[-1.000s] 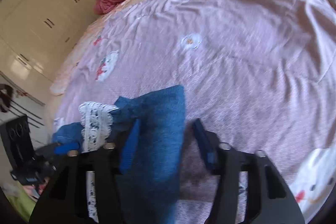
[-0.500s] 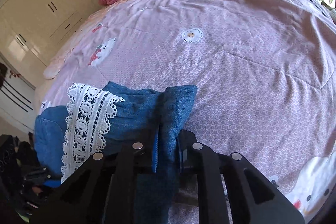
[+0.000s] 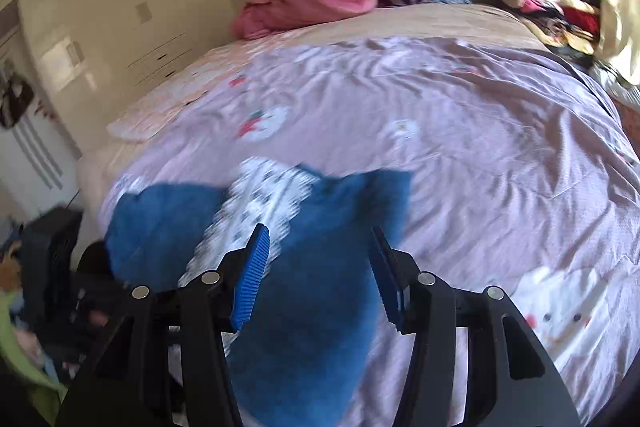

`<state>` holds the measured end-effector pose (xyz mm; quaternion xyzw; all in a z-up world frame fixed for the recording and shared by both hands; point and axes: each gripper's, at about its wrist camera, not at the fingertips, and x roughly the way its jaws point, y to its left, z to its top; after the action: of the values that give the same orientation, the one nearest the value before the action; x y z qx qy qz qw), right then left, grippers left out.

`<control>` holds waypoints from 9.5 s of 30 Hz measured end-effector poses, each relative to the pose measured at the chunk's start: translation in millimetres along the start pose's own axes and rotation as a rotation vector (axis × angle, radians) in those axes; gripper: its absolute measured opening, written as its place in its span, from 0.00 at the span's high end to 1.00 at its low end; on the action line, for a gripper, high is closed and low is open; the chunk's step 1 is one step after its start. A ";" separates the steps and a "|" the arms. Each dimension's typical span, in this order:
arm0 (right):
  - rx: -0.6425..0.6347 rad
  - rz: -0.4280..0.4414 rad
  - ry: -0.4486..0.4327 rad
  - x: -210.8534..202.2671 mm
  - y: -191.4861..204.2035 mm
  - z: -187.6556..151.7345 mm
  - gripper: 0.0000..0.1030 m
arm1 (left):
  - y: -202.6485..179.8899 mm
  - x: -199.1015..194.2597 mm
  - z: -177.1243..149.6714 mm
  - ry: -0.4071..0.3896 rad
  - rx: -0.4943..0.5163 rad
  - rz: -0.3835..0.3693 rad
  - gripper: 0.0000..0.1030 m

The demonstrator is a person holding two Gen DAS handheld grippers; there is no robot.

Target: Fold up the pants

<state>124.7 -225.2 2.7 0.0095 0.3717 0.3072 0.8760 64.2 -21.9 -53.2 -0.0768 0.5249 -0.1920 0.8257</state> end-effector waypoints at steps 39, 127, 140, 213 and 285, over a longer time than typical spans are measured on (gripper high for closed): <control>0.005 -0.089 0.062 -29.0 38.7 -52.9 0.21 | -8.9 -53.9 0.6 -0.182 0.043 0.153 0.42; -0.385 0.600 0.326 149.3 176.2 82.4 0.74 | 144.7 -77.2 -18.0 -0.294 -0.338 0.081 0.10; -0.335 0.540 0.120 57.6 81.5 88.6 0.74 | 61.3 -57.0 30.2 -0.241 -0.204 -0.281 0.64; -0.294 0.178 -0.007 -60.0 62.6 -68.7 0.33 | 0.6 -19.3 81.3 -0.186 0.038 0.054 0.31; -0.265 0.072 -0.011 -64.5 79.0 -92.5 0.38 | -30.0 -29.0 72.9 -0.248 0.097 0.113 0.35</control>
<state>-12.5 -215.9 -3.2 -0.0912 0.3227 0.3846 0.8600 111.6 -43.3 12.8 -0.0302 0.4126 -0.1592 0.8964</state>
